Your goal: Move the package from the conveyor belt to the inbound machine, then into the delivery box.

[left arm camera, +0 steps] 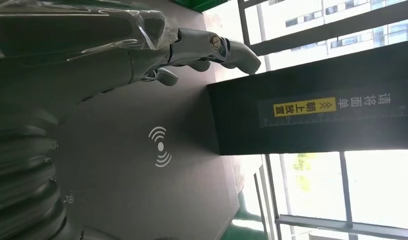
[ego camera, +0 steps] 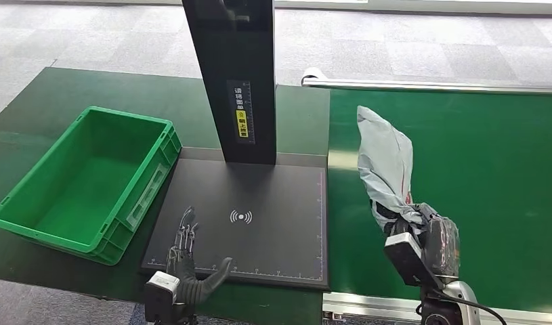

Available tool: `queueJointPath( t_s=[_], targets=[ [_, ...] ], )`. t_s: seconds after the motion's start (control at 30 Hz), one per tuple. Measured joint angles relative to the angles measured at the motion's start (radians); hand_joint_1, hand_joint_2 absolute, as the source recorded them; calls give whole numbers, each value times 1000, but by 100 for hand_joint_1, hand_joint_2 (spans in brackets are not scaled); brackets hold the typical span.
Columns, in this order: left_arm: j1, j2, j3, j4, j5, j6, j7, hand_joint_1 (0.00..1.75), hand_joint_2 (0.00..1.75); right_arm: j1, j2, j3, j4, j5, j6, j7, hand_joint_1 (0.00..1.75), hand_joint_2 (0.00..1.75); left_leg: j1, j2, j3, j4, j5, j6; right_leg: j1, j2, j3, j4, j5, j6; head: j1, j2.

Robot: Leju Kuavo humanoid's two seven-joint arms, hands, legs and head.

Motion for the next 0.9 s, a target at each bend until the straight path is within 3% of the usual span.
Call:
queueJointPath(
  t_s=[0.17, 0.37, 0.63, 0.83, 0.9],
  targets=[
    [-12, -1, 24, 1, -44, -42, 3, 0, 175, -10, -14, 190, -65, 42, 93, 47, 175, 175, 1, 1, 0, 0, 0, 0, 1, 0, 0, 0, 0, 0, 0, 0],
    [-47, -16, 35, 3, -73, -74, 27, 0, 175, -111, -26, 399, 7, -5, 143, 80, 175, 175, 0, 0, 1, 0, 1, -1, 0, 0, 1, 0, 0, 0, 0, 0],
    [-52, -20, 47, 4, -78, -76, 30, 0, 175, -161, -44, 492, 58, -36, 151, 84, 175, 175, 0, 0, -1, 0, 1, -1, 0, 0, -1, 0, 0, 0, 0, 0],
    [-63, -27, 51, 8, -79, -87, 37, 0, 175, -235, -30, 550, 183, -163, 214, 67, 175, 175, 1, 0, -1, 0, 1, -1, 1, 0, 0, 0, 0, 0, 0, 0],
    [-67, -30, 51, 14, -79, -91, 38, 0, 175, -261, -16, 561, 247, -206, 237, 53, 87, 175, 1, 0, -1, 0, 1, -1, 1, 0, 0, 0, 0, 0, 0, 0]
  ],
)
